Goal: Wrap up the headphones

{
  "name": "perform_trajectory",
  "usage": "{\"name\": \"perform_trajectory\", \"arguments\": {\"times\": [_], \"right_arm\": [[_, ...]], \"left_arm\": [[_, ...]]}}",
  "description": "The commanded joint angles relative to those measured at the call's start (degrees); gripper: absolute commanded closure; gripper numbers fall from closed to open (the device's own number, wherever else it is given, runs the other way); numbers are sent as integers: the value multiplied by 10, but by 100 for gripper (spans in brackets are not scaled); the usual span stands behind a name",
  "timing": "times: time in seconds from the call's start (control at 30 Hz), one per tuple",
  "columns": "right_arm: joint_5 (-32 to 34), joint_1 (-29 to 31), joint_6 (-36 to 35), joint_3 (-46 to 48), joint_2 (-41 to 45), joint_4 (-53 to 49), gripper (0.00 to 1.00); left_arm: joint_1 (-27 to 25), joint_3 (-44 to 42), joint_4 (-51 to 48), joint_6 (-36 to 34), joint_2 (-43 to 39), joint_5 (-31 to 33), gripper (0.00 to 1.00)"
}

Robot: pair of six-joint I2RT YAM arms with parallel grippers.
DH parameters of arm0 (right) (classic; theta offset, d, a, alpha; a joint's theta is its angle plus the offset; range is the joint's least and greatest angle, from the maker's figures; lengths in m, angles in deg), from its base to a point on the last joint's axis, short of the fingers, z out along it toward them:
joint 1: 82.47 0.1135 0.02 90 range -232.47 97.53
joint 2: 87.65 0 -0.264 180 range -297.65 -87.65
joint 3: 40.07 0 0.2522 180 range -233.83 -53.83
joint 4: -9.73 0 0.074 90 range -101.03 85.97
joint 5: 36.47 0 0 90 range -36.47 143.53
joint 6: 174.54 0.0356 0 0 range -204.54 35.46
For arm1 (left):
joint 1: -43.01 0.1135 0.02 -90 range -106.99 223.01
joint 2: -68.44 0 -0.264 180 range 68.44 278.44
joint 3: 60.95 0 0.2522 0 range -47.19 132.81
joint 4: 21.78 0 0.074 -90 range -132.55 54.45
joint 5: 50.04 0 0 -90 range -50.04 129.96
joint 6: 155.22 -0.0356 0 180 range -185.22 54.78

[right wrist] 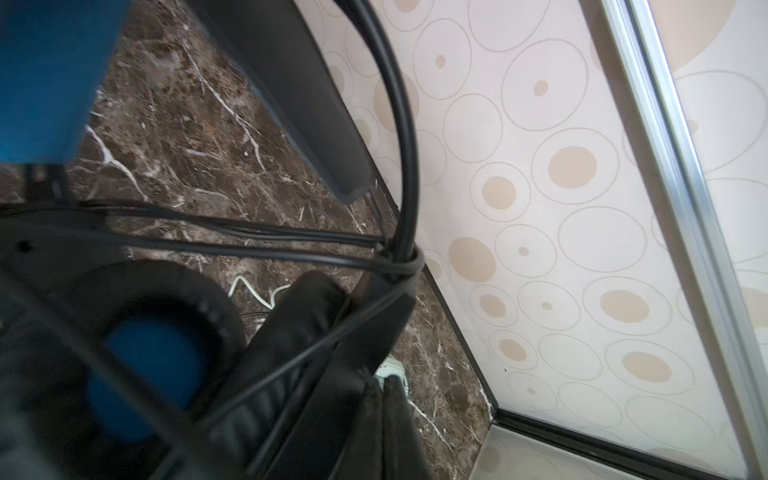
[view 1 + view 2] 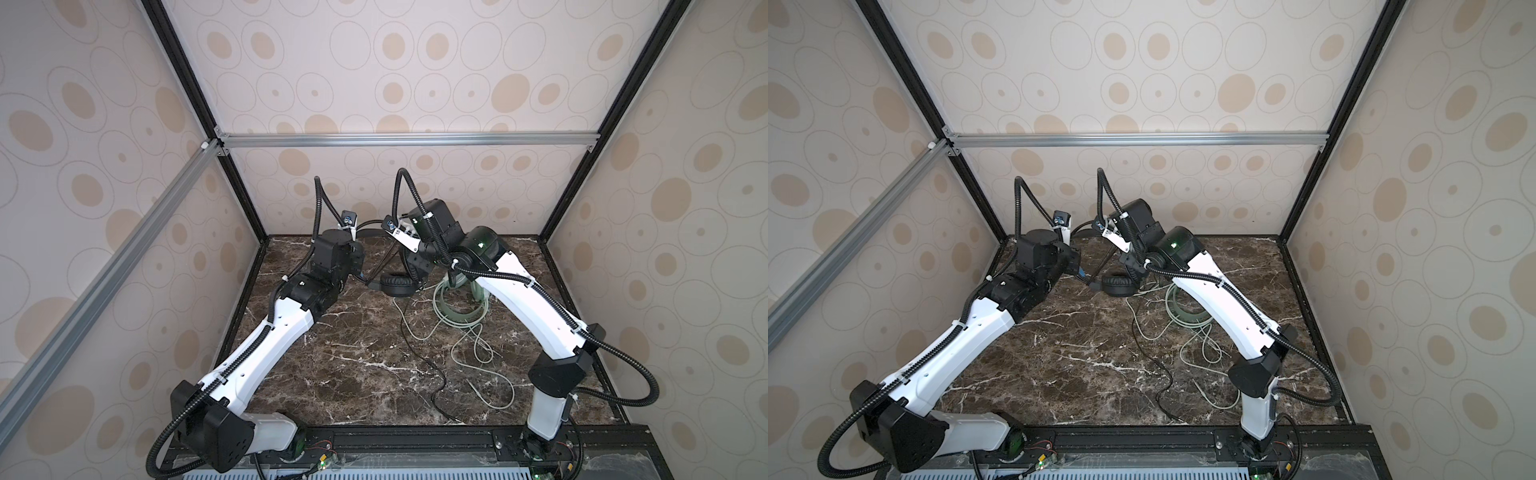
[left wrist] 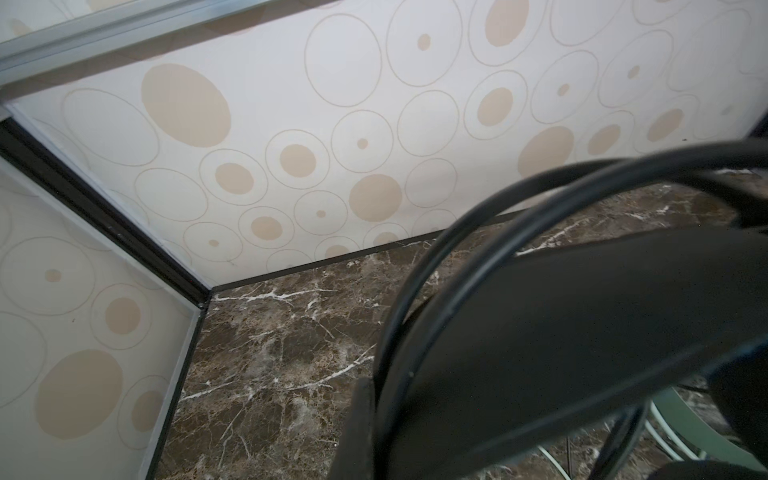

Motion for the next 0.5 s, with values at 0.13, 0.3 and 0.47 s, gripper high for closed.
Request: {"name": "perform_trajectory", "arguments": {"times": [0.13, 0.3, 0.47], "right_arm": [[104, 0, -77, 46, 35, 111, 99], [122, -5, -87, 64, 42, 139, 96], [119, -23, -62, 93, 54, 158, 94]], "left_arm": [[5, 29, -89, -60, -12, -45, 100], [5, 25, -97, -72, -21, -45, 100], [5, 23, -90, -66, -32, -72, 100]]}}
